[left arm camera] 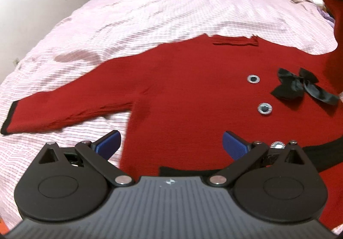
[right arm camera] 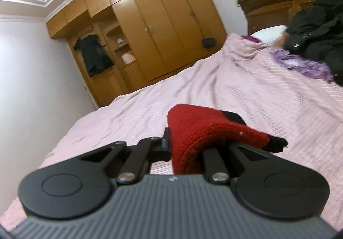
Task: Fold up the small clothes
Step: 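Lift the held sleeve and carry it across the cardigan body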
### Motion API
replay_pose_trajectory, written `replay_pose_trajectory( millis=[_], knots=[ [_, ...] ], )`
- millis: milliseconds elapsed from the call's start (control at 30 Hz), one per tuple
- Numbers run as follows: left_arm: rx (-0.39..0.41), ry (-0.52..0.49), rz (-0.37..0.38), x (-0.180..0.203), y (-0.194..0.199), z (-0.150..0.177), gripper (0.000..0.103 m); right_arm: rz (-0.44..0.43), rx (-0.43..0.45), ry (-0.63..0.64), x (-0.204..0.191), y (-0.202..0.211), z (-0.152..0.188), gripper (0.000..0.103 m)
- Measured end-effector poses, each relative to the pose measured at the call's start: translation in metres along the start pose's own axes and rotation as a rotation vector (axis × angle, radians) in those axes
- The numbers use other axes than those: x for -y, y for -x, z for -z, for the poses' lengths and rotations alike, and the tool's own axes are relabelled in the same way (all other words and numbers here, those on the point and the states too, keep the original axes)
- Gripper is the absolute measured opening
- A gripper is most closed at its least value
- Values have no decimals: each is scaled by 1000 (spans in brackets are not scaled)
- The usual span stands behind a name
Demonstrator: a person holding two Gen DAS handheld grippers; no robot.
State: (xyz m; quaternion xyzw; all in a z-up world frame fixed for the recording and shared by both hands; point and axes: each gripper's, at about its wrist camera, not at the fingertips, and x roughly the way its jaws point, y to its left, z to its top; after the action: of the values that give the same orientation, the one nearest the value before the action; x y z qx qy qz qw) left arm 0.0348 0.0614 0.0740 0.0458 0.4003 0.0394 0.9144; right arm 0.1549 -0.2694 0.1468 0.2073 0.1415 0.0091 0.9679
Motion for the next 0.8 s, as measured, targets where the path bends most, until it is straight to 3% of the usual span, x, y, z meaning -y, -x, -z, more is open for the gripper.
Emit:
replay_pose_trajectory(
  millis=[233,567,800],
  knots=[
    [7,64,-23,-36,0,5,103,-78,-43,36,-61,-32,44,12],
    [-26,125,-14,-58,-15,18,103,-115,-269,156,-114,-74,144,12],
    [-34,164,5,-63,-23,22,103,-103,-395,197,-134,-91,174,15]
  ],
)
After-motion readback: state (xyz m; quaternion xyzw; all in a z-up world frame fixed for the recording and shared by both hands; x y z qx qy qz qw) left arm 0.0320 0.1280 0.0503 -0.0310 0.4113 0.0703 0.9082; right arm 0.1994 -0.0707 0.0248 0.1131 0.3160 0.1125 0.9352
